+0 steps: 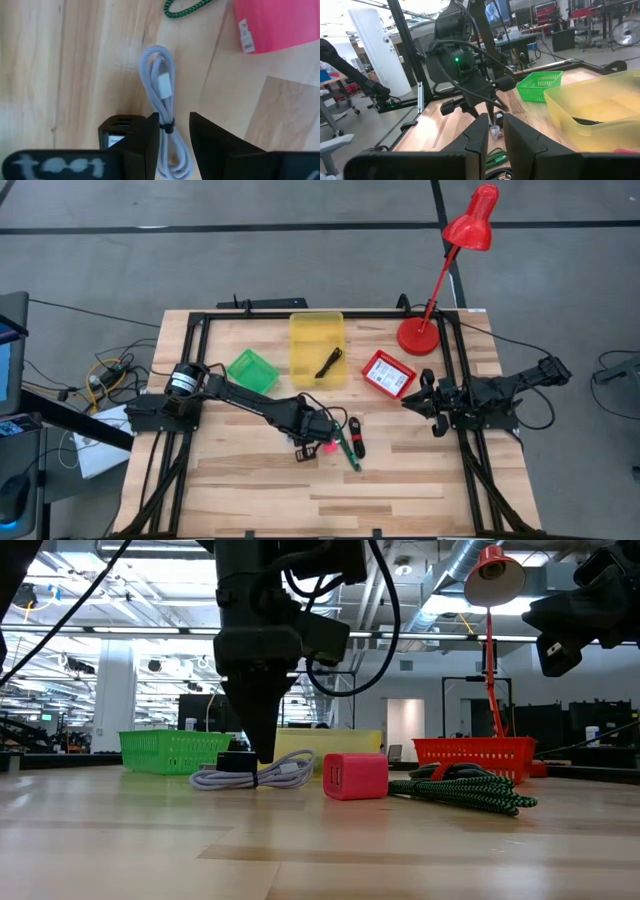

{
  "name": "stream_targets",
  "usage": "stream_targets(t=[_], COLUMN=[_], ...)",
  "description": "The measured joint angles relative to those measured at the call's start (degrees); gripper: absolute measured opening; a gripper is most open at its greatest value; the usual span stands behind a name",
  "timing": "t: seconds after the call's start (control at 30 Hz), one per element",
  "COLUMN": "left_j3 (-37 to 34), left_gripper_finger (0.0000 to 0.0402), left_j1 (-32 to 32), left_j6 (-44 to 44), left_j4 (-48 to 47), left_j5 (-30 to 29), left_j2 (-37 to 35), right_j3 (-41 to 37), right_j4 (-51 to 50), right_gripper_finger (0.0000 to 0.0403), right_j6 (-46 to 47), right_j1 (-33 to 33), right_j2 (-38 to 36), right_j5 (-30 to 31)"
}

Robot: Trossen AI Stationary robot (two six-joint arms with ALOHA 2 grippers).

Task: Pick and place items into bin
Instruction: Put the white charger cable into the yellow bin

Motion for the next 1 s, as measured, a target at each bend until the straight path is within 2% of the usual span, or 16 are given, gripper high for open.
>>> stream_targets(t=[0.37,0.6,1.0], left_j3=[0.0,-1.5,-6.2], left_gripper_finger=[0.0097,0.0097,0.0091], left_j1=[0.7,1.4,3.7], left_j6=[1.0,1.6,2.2], left_j4=[-0.2,1.7,8.1], left_j5=[-0.9,0.8,7.9], left_j2=[0.1,0.8,0.4], right_j3=[0.0,0.0,0.0], right_j4=[0.0,0.0,0.0], right_gripper_finger=[0.0054,0.0054,0.0054], right_j6=[0.0,0.0,0.0], right_j1=[0.0,0.0,0.0], right_j2=[0.0,0.0,0.0], right_j5=[0.0,0.0,0.0])
